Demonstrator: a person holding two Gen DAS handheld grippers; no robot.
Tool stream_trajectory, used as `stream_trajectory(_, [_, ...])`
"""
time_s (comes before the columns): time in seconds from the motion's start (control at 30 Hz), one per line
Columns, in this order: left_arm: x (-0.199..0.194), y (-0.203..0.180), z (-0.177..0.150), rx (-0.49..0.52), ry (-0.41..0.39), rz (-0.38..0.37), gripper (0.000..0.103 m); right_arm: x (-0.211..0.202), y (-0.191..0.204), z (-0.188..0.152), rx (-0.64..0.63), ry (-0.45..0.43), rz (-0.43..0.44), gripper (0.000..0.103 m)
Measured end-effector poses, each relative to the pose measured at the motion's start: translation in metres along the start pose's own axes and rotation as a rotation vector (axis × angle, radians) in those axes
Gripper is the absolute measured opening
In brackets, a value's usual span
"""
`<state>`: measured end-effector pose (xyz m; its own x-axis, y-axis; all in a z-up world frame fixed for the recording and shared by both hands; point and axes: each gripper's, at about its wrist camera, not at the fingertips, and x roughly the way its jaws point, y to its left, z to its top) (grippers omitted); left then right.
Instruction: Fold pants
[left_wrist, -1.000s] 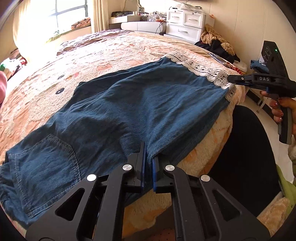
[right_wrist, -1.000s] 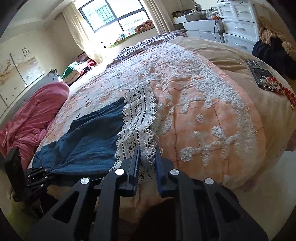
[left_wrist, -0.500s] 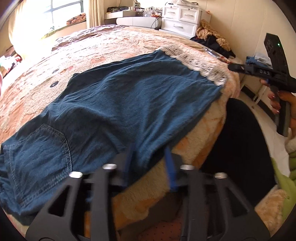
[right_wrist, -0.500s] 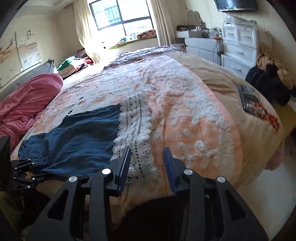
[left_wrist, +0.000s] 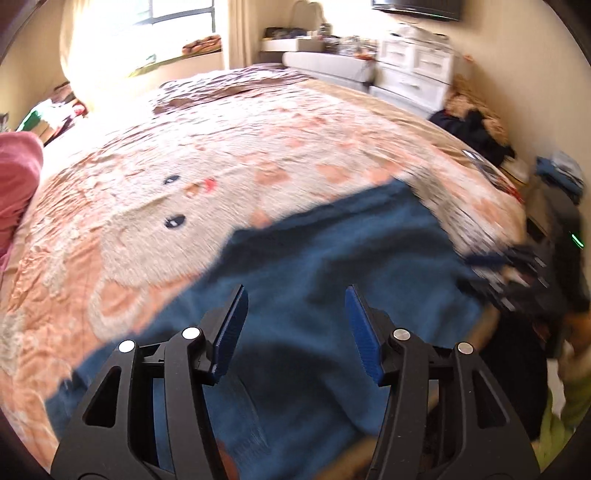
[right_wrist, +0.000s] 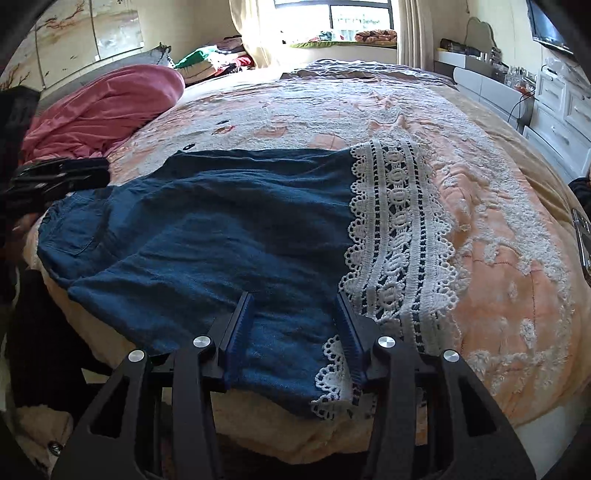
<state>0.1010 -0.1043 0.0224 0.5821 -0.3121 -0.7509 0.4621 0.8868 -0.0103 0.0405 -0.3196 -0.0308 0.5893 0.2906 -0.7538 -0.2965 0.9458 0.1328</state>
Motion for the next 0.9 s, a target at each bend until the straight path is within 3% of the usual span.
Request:
stream_trajectory(0.03, [0.009, 0.006, 0.010, -0.008, 0.017, 0.023, 0.047, -0.006, -0.004, 0.004, 0.021, -0.006, 0.040, 0.044])
stream_trajectory(0.1, [0.024, 0.018, 0.024, -0.026, 0.043, 0.038, 0.047, -0.029, -0.017, 0.019, 0.062, -0.101, 0.100, 0.044])
stream_trajectory(0.2, [0.050, 0.043, 0.035, -0.093, 0.098, 0.007, 0.047, -0.042, -0.045, 0.051, 0.075, -0.175, 0.063, 0.050])
stream_trajectory(0.37, [0.092, 0.065, 0.030, -0.176, 0.190, -0.042, 0.046, -0.002, -0.095, 0.098, 0.136, -0.104, 0.046, 0.052])
stream_trajectory(0.5, [0.105, 0.070, 0.027, -0.236, 0.191, -0.116, 0.031, 0.038, -0.114, 0.111, 0.163, -0.007, 0.079, 0.049])
stream_trajectory(0.57, [0.109, 0.068, 0.029, -0.240, 0.193, -0.140, 0.024, 0.056, -0.118, 0.111, 0.173, 0.049, 0.084, 0.042])
stream_trajectory(0.6, [0.110, 0.068, 0.030, -0.237, 0.195, -0.147, 0.021, 0.063, -0.118, 0.108, 0.175, 0.071, 0.105, 0.033])
stream_trajectory(0.67, [0.111, 0.065, 0.030, -0.219, 0.199, -0.145, 0.019, 0.065, -0.109, 0.103, 0.152, 0.080, 0.109, 0.030])
stream_trajectory(0.73, [0.110, 0.063, 0.029, -0.209, 0.189, -0.150, 0.012, 0.060, -0.100, 0.100, 0.115, 0.062, 0.097, 0.023])
stream_trajectory(0.9, [0.101, 0.054, 0.025, -0.165, 0.138, -0.100, 0.008, 0.035, -0.078, 0.096, -0.016, -0.045, 0.029, 0.016])
